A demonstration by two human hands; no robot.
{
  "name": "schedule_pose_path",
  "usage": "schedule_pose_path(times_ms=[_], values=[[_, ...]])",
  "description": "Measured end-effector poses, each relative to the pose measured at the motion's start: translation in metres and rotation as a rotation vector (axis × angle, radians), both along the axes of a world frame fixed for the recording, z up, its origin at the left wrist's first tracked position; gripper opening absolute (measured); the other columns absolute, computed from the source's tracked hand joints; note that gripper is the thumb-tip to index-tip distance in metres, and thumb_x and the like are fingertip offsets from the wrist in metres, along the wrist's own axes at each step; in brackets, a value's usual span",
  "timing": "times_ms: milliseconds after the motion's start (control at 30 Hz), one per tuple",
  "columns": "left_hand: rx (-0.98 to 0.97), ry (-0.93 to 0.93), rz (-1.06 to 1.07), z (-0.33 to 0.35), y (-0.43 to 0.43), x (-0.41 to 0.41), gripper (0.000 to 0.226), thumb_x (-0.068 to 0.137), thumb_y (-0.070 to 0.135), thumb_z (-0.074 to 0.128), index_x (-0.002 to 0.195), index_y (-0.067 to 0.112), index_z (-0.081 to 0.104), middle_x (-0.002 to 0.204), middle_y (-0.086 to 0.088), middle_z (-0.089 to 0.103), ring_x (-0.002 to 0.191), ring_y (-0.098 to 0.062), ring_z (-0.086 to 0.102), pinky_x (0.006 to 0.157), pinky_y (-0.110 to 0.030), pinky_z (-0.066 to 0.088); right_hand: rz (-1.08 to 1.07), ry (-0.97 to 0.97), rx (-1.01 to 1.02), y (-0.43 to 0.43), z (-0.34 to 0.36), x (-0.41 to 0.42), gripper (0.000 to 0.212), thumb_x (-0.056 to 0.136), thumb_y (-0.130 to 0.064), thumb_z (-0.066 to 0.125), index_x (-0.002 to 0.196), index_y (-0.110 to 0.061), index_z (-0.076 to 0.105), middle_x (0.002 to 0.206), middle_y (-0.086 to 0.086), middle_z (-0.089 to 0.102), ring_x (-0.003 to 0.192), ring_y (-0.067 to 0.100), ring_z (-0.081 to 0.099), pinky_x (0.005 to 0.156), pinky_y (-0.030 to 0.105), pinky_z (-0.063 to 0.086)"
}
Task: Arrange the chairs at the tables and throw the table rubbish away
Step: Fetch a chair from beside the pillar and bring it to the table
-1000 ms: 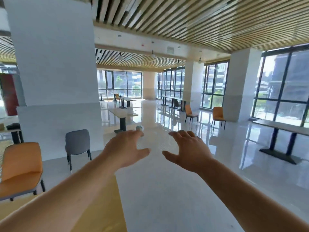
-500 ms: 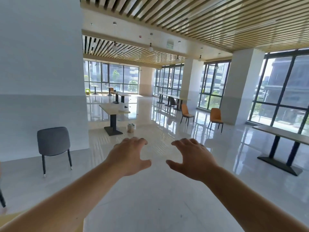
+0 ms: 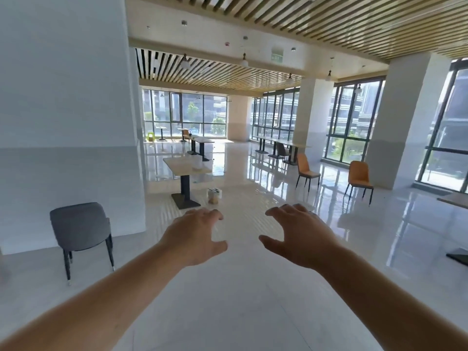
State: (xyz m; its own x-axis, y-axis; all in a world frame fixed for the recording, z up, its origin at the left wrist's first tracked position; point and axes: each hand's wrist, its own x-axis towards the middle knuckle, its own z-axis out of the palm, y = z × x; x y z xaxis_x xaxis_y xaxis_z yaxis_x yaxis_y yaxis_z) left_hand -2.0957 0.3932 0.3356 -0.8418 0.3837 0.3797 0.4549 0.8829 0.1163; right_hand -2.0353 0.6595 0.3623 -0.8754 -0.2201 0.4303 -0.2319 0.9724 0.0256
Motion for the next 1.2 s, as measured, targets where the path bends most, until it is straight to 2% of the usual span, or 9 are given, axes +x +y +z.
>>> schedule_pose_path(times_ms=[100,200,267,367,500,667,767,1000,1200], values=[[-0.002,-0.021,0.096,-0.012,-0.016,-0.078,0.082,0.067,0.081,0.046,0.138,0.039,0.046,0.145,0.013,0.051,0.129,-0.015,0.045,0.098,-0.041,0.044,0.084,0.003,-0.022,-0.005,-0.015,-0.104,0.075,0.086,-0.081,0.042,0.146,-0.036,0.046,0.140,-0.006,0.059,0.132,0.020,0.048,0.104,0.041,0.042],[-0.024,-0.050,0.214,-0.018,-0.041,-0.154,0.078,0.069,0.077,0.048,0.136,0.039,0.046,0.140,0.010,0.054,0.125,-0.018,0.049,0.098,-0.042,0.044,0.175,-0.034,-0.047,-0.023,-0.028,-0.212,0.078,0.084,-0.083,0.036,0.145,-0.035,0.048,0.139,-0.006,0.060,0.130,0.021,0.049,0.103,0.042,0.044],[-0.018,-0.069,0.297,-0.019,-0.064,-0.198,0.076,0.070,0.076,0.050,0.135,0.037,0.048,0.138,0.008,0.056,0.121,-0.019,0.050,0.097,-0.042,0.046,0.247,-0.084,-0.062,-0.045,-0.033,-0.280,0.075,0.086,-0.082,0.040,0.145,-0.036,0.048,0.141,-0.007,0.058,0.132,0.021,0.047,0.105,0.042,0.043],[0.006,-0.072,0.414,-0.018,-0.104,-0.254,0.074,0.071,0.073,0.055,0.135,0.035,0.050,0.137,0.009,0.055,0.120,-0.017,0.050,0.087,-0.037,0.047,0.363,-0.128,-0.061,-0.092,-0.038,-0.372,0.071,0.088,-0.079,0.046,0.145,-0.036,0.048,0.143,-0.007,0.057,0.134,0.021,0.046,0.108,0.042,0.042],[0.022,-0.055,0.546,-0.020,-0.167,-0.318,0.072,0.073,0.068,0.059,0.136,0.033,0.049,0.134,0.012,0.055,0.113,-0.014,0.052,0.076,-0.033,0.042,0.522,-0.146,-0.061,-0.172,-0.046,-0.471,0.075,0.086,-0.080,0.043,0.145,-0.034,0.047,0.143,-0.005,0.056,0.136,0.022,0.045,0.109,0.043,0.041],[0.005,-0.023,0.673,-0.038,-0.258,-0.416,0.072,0.074,0.070,0.059,0.135,0.034,0.047,0.133,0.009,0.056,0.116,-0.018,0.052,0.087,-0.040,0.048,0.679,-0.124,-0.019,-0.281,-0.059,-0.591,0.074,0.088,-0.076,0.046,0.148,-0.032,0.044,0.145,-0.005,0.054,0.136,0.022,0.043,0.111,0.042,0.038],[0.027,0.003,0.731,-0.054,-0.314,-0.488,0.076,0.074,0.073,0.060,0.138,0.034,0.045,0.136,0.010,0.056,0.117,-0.016,0.051,0.086,-0.039,0.046,0.715,-0.119,-0.006,-0.339,-0.066,-0.666,0.073,0.090,-0.075,0.047,0.149,-0.033,0.042,0.147,-0.006,0.052,0.137,0.021,0.043,0.111,0.042,0.037],[0.013,-0.102,0.770,-0.059,-0.426,-0.647,0.080,0.071,0.079,0.052,0.139,0.038,0.041,0.139,0.011,0.052,0.120,-0.014,0.049,0.088,-0.039,0.046,0.734,-0.169,0.017,-0.429,-0.067,-0.838,0.075,0.091,-0.075,0.048,0.152,-0.033,0.038,0.150,-0.006,0.050,0.138,0.020,0.042,0.113,0.041,0.038],[-0.058,-0.154,0.821,-0.071,-0.497,-0.773,0.074,0.074,0.076,0.055,0.138,0.040,0.041,0.138,0.012,0.050,0.119,-0.014,0.046,0.085,-0.037,0.043,0.757,-0.167,-0.031,-0.491,-0.084,-0.993,0.077,0.089,-0.077,0.047,0.152,-0.033,0.038,0.149,-0.006,0.051,0.139,0.021,0.042,0.112,0.041,0.038]])
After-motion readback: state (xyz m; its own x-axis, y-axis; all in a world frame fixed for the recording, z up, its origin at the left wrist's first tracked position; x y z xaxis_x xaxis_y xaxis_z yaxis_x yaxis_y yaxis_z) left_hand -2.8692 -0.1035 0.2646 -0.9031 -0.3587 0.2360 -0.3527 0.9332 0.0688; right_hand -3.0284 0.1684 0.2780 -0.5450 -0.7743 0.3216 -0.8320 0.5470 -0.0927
